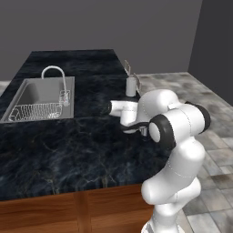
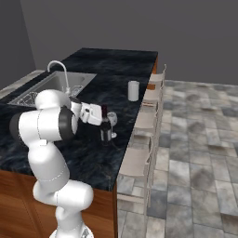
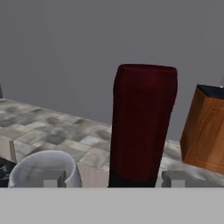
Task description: There is a wine glass and glass cup on the dining counter. Place the wine bottle next to the wine glass and the juice bottle next to the glass cup.
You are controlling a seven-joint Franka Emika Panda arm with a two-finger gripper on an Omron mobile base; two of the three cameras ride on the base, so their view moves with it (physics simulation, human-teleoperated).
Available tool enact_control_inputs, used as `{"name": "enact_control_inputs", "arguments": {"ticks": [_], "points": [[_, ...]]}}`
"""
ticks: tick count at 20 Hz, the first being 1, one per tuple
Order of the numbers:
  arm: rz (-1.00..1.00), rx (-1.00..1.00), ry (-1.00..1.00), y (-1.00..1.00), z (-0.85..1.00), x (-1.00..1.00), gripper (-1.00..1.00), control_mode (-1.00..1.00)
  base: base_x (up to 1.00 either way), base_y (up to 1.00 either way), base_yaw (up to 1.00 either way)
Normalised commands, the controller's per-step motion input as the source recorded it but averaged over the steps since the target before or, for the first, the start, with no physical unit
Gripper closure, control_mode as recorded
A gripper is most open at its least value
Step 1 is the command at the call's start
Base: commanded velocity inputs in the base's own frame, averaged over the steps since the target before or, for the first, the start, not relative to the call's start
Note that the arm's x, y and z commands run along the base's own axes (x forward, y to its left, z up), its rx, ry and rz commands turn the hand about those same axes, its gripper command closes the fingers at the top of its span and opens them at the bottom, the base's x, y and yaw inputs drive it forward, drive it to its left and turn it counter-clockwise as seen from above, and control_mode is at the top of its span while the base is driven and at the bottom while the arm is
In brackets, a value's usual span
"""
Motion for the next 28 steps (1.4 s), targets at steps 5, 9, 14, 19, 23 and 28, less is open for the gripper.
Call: {"name": "enact_control_inputs", "arguments": {"ticks": [5, 9, 14, 19, 23, 28], "points": [[0.0, 0.0, -0.04, 0.06, -0.22, -0.09, -1.0, -1.0, 0.0, 0.0, 0.0], [0.0, 0.0, -0.06, 0.02, -0.12, -0.1, -1.0, -1.0, 0.0, 0.0, 0.0], [0.0, 0.0, -0.09, 0.07, -0.01, -0.01, -1.0, -1.0, 0.0, 0.0, 0.0], [0.0, 0.0, -0.09, 0.09, -0.01, -0.01, -1.0, -1.0, 0.0, 0.0, 0.0], [0.0, 0.0, -0.05, 0.12, 0.0, -0.01, -1.0, -1.0, 0.0, 0.0, 0.0], [0.0, 0.0, -0.06, 0.16, 0.0, -0.03, -1.0, -1.0, 0.0, 0.0, 0.0]]}}
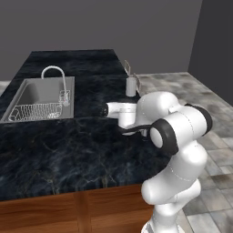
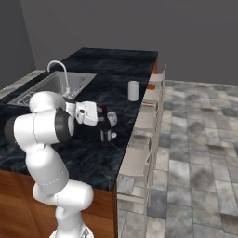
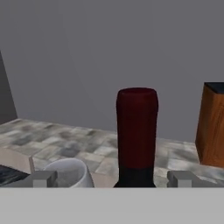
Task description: There is a wine glass and glass cup on the dining counter. Place the wine bottle next to the wine glass and the juice bottle next to the glass cup.
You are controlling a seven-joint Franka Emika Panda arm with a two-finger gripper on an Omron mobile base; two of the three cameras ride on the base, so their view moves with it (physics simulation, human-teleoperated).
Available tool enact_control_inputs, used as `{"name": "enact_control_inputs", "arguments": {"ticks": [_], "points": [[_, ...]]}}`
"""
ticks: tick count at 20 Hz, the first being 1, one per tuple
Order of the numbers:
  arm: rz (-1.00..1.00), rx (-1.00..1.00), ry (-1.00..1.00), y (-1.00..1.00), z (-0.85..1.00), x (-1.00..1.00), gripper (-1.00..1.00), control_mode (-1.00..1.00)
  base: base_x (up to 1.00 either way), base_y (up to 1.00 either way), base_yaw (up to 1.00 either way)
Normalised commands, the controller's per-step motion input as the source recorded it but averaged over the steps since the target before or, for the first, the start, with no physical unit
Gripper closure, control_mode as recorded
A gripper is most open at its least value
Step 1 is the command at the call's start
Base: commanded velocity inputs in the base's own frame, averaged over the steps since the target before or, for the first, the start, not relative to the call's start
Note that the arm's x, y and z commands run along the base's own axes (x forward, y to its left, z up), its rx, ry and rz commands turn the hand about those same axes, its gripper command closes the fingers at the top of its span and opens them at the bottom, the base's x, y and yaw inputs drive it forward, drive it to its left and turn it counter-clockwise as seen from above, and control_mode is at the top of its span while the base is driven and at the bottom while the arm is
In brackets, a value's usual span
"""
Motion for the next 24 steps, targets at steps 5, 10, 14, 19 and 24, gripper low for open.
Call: {"name": "enact_control_inputs", "arguments": {"ticks": [5, 10, 14, 19, 24], "points": [[0.0, 0.0, -0.02, 0.16, -0.02, -0.07, -1.0, -1.0, 0.0, 0.0, 0.0], [0.0, 0.0, 0.0, 0.22, -0.02, -0.14, -1.0, -1.0, 0.0, 0.0, 0.0], [0.0, 0.03, 0.0, 0.19, 0.0, -0.3, -1.0, -1.0, 0.0, 0.0, 0.0], [0.0, 0.09, 0.0, 0.11, 0.08, -0.47, -1.0, -1.0, 0.0, 0.0, 0.0], [0.0, 0.03, 0.0, 0.04, 0.14, -0.5, -1.0, -1.0, 0.0, 0.0, 0.0]]}}
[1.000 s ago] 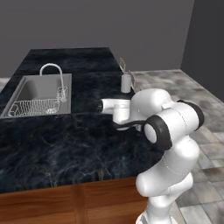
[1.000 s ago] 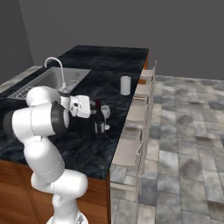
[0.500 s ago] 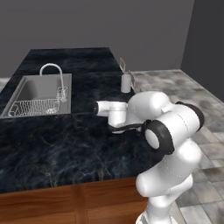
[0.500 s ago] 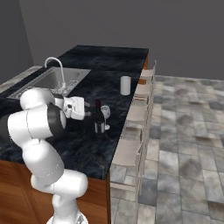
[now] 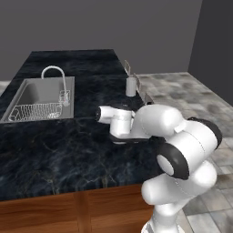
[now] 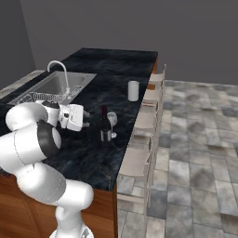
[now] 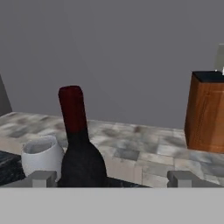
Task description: There is a wine glass and glass cup on the dining counter. Place the wine bottle next to the wine glass and the juice bottle next to the glass cup.
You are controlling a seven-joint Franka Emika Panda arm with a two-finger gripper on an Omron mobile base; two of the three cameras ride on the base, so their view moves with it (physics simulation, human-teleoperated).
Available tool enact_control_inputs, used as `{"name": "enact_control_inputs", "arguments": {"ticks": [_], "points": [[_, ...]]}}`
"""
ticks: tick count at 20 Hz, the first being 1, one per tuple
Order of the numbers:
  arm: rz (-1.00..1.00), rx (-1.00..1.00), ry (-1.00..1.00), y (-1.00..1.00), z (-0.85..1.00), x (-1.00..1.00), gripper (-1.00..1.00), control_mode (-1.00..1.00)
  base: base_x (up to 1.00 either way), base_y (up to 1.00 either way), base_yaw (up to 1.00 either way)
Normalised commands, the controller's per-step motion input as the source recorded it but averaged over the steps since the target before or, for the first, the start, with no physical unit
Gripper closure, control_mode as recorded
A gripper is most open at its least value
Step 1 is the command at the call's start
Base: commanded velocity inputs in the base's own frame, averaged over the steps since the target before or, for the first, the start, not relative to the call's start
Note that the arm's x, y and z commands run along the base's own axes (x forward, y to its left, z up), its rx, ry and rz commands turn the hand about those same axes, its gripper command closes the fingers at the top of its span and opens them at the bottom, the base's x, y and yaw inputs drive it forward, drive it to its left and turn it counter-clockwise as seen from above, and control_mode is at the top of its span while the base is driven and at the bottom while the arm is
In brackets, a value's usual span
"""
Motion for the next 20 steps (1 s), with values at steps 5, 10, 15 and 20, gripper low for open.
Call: {"name": "enact_control_inputs", "arguments": {"ticks": [5, 10, 15, 20], "points": [[0.0, 0.03, 0.0, 0.0, 0.21, -0.56, -1.0, -1.0, 0.0, 0.0, 0.0], [0.09, 0.0, 0.0, 0.0, 0.24, -0.59, -1.0, -1.0, 0.0, 0.0, 0.0], [0.21, 0.02, 0.01, 0.0, 0.2, -0.62, -1.0, -1.0, 0.0, 0.0, 0.0], [0.33, 0.03, 0.11, 0.0, 0.23, -0.54, -1.0, -1.0, 0.0, 0.0, 0.0]]}}
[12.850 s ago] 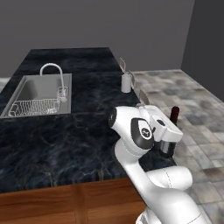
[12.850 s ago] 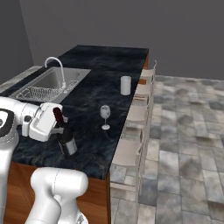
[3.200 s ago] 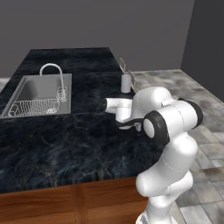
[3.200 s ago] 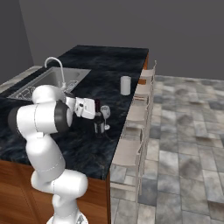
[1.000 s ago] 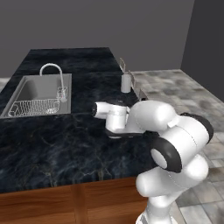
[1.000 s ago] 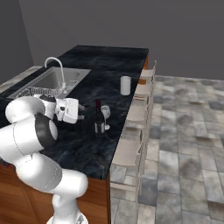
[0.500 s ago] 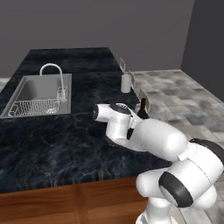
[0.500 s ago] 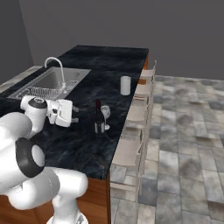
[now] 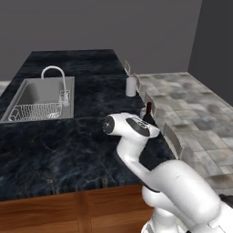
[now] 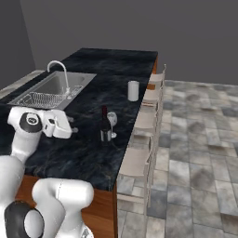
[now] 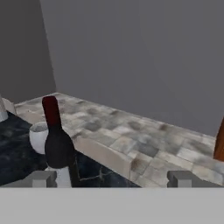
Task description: There is a wine glass and glass cup on the dining counter. Place the wine bottle next to the wine glass and the juice bottle next to the glass cup.
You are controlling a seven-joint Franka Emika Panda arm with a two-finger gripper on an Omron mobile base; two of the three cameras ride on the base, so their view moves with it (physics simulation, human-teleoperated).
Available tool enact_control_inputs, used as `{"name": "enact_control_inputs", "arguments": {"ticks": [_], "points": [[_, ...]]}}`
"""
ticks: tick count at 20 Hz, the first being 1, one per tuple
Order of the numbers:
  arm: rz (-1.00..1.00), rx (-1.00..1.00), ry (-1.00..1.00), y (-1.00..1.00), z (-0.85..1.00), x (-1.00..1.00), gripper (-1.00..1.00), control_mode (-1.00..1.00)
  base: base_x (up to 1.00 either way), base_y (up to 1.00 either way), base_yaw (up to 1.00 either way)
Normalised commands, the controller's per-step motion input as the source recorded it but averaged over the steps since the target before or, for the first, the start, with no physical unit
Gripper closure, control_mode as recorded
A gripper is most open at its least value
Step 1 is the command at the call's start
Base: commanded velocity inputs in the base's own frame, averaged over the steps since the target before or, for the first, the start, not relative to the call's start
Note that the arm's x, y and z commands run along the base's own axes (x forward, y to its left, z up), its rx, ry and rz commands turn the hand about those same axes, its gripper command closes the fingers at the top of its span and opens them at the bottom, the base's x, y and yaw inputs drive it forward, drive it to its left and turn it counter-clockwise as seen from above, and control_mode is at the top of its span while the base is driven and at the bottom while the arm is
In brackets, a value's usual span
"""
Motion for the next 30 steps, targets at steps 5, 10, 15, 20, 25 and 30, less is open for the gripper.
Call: {"name": "enact_control_inputs", "arguments": {"ticks": [5, 10, 15, 20, 25, 30], "points": [[0.32, 0.05, 0.08, 0.0, 0.19, -0.62, -1.0, -1.0, 0.0, 0.0, 0.0], [0.26, 0.06, 0.25, 0.0, 0.26, -0.52, -1.0, -1.0, 0.0, 0.0, 0.0], [0.19, 0.05, 0.24, 0.0, 0.19, -0.55, -1.0, -1.0, 0.0, 0.0, 0.0], [0.14, 0.04, 0.19, 0.01, 0.16, -0.55, -1.0, -1.0, 0.0, 0.0, 0.0], [0.11, 0.0, 0.02, 0.09, 0.03, -0.62, -1.0, -1.0, 0.0, 0.0, 0.0], [0.13, 0.0, -0.05, 0.16, -0.03, -0.58, -1.0, -1.0, 0.0, 0.0, 0.0]]}}
